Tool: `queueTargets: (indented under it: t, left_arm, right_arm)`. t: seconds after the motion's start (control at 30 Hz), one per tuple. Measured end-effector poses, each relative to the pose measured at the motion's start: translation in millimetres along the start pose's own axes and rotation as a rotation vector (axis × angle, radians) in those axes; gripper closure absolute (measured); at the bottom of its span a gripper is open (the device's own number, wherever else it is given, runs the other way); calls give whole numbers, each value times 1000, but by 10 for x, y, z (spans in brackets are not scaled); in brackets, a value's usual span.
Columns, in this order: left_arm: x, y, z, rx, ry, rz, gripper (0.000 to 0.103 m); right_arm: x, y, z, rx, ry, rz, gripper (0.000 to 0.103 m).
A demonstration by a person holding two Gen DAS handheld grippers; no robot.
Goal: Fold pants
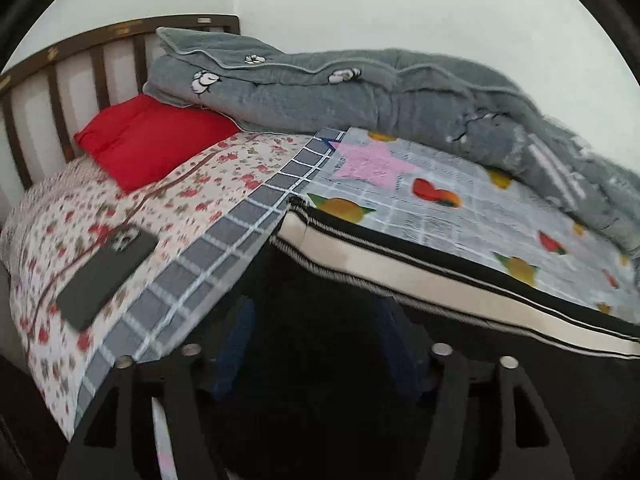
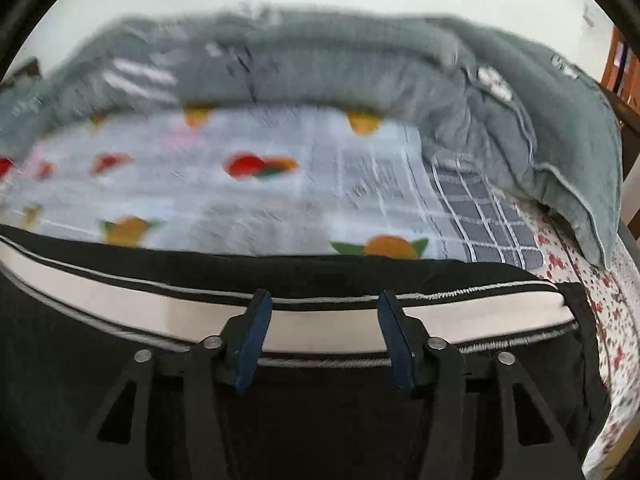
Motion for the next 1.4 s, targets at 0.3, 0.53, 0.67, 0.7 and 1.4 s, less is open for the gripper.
queueTargets:
  t: [0.3, 0.53, 0.67, 0.7, 1.4]
  left_arm:
    - [-401, 375, 684, -82, 196, 152, 35]
    - [-568, 288, 890, -63, 279, 226, 36]
    - [-702, 69, 812, -62, 352, 229, 40]
    - [-743, 15, 777, -53, 381, 235, 41]
    - [808, 879, -207, 162, -6, 235, 94]
  right_arm:
    - [-139, 665, 424, 87, -119, -40, 30]
    - [-124, 756, 791, 18, -158, -62, 31]
    - [-65, 811, 952, -1, -195, -60, 31]
    - [-52, 821, 974, -4, -200, -61, 31]
    - [190, 1257, 1100, 56, -106, 54, 35]
Point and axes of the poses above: each gripper's, at about its wrist camera, not at the fingertips, and y roughly against the way its jaws point, x to its right, z to its underside, the point moved 3 cm from there along -y, roughly the way its jaws point, and after that the axes turned 4 degrees about x, right-handed, at the moved point
